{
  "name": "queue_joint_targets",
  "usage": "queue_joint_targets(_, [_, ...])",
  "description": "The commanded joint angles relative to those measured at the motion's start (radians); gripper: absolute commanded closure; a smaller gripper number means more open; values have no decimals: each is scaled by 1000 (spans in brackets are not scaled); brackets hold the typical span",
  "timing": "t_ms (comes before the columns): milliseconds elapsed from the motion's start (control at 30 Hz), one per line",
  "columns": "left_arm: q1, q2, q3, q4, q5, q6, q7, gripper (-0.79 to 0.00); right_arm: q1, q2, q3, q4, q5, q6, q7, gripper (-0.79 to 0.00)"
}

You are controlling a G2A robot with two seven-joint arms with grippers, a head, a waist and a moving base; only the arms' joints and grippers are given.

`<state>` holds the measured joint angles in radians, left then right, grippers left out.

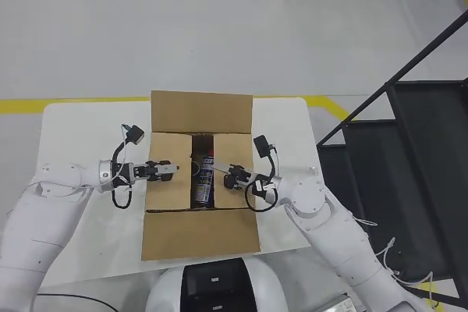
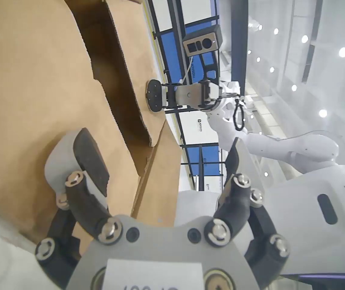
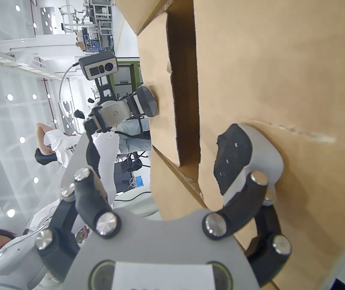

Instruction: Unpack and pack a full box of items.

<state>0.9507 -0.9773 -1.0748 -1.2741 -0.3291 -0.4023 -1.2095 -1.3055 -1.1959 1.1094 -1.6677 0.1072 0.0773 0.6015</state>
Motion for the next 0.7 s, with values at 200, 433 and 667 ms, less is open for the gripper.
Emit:
queue_joint_targets(200, [40,11,-81,-58,-183,-48,-30,-785,-42,13,80,-94,153,-58,134,-785])
queue_joint_targets(433, [151,40,-247,-108,-373,-90,-71,-785,-170,59,268,-188,210,-12,403,-785])
queue_joint_targets(667, [227,62,-364,-139,-382,-95,-84,-785,-332,101,446,-195,71,64,502,-785])
